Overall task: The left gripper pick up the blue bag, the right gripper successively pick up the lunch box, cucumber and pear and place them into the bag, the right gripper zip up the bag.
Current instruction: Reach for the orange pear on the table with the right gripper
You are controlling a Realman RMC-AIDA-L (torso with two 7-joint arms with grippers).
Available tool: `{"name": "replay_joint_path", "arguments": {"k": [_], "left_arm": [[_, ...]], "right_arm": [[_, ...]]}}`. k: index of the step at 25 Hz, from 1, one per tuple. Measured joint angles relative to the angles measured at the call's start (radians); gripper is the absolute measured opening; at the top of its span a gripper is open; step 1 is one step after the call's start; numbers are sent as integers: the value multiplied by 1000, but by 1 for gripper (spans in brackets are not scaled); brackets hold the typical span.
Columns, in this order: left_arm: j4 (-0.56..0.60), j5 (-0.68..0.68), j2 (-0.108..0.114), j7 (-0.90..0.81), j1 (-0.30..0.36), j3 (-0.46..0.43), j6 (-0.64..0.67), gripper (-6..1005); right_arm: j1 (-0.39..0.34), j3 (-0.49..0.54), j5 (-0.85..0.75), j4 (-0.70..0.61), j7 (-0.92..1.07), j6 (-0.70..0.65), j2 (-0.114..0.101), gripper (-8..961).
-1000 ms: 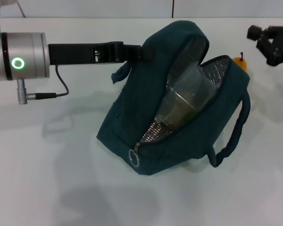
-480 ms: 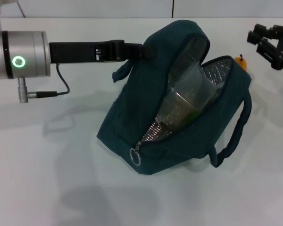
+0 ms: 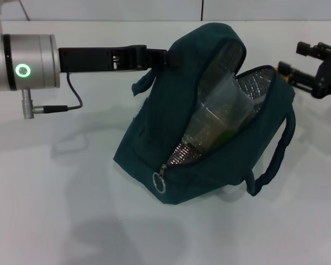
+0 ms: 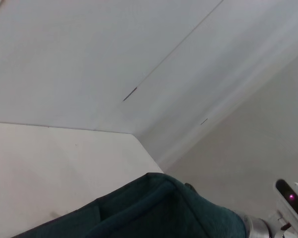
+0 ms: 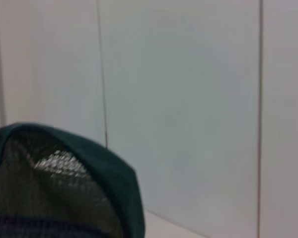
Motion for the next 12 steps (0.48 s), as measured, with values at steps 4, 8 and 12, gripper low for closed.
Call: {"name": "replay_joint_path", "arguments": {"k": [4,8,12], "left_arm": [[1,0,0,-3,0,0,-1,70],[0,0,0,-4,0,0,-6,71],[-2,-1,0,-4,0,0,-6,71]], "right_arm": [[0,-43,3,1,-10,50,5,744],[12,-44,11,22,-25,72,7,758],[34,-40,13,48,-40,100,5,772]]}}
